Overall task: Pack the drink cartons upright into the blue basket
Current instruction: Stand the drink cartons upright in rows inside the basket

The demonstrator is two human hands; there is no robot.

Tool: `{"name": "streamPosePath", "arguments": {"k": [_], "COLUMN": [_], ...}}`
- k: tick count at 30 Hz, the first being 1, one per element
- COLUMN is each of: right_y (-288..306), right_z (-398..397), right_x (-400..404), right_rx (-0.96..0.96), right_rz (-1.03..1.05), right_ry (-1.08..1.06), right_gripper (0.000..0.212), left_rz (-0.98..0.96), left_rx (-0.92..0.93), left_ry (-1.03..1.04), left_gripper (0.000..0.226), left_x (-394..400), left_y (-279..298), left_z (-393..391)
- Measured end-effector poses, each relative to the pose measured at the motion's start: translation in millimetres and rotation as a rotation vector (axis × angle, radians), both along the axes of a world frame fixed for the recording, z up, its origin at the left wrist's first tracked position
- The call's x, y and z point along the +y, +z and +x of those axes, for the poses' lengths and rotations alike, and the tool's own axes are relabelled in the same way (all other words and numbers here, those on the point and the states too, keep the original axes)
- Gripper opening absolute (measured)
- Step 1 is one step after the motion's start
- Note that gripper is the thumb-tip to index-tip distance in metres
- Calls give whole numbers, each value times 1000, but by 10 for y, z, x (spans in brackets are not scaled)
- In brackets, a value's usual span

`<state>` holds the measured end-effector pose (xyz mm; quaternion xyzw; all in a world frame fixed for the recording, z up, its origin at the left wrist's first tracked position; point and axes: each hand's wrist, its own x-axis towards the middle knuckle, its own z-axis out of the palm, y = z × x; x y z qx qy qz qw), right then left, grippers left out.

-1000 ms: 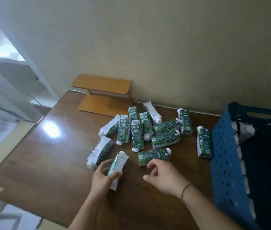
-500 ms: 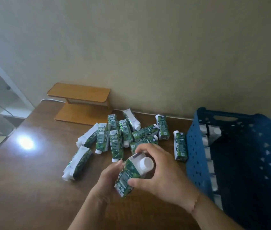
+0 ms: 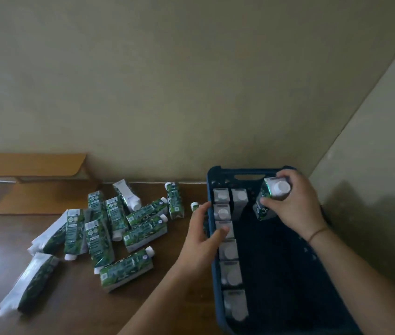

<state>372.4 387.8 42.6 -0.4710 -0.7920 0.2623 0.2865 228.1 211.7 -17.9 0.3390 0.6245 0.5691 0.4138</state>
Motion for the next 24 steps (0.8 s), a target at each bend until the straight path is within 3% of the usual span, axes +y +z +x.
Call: {"name": "streamPosePath", "arguments": {"k": [3, 5, 14, 18, 21, 24], "right_y": [-448, -665, -1226, -1293, -1258, -1097], "right_z": [-92, -150, -283, -166, -160, -200], "right_x": [318, 414, 546, 532, 540, 456], "right_rx": [-186, -216, 16, -4, -51, -144], "right_rz": [-25, -52, -175, -283, -249, -7], "right_ry": [13, -9, -29, 37, 49, -38], "right_gripper": [62, 62, 64, 69, 74, 66], "left_rz": [12, 11, 77, 60, 48, -18], "left_rx": [120, 94, -52, -81, 108, 316], "left_ry": [44, 49, 121, 89, 50, 246], "left_gripper": [61, 64, 69, 67, 61, 50], "left_x": [106, 118, 150, 136, 17, -207], "left_y": [-77, -117, -208, -200, -244, -503], "left_z": [81, 75, 157, 119, 31, -206]}}
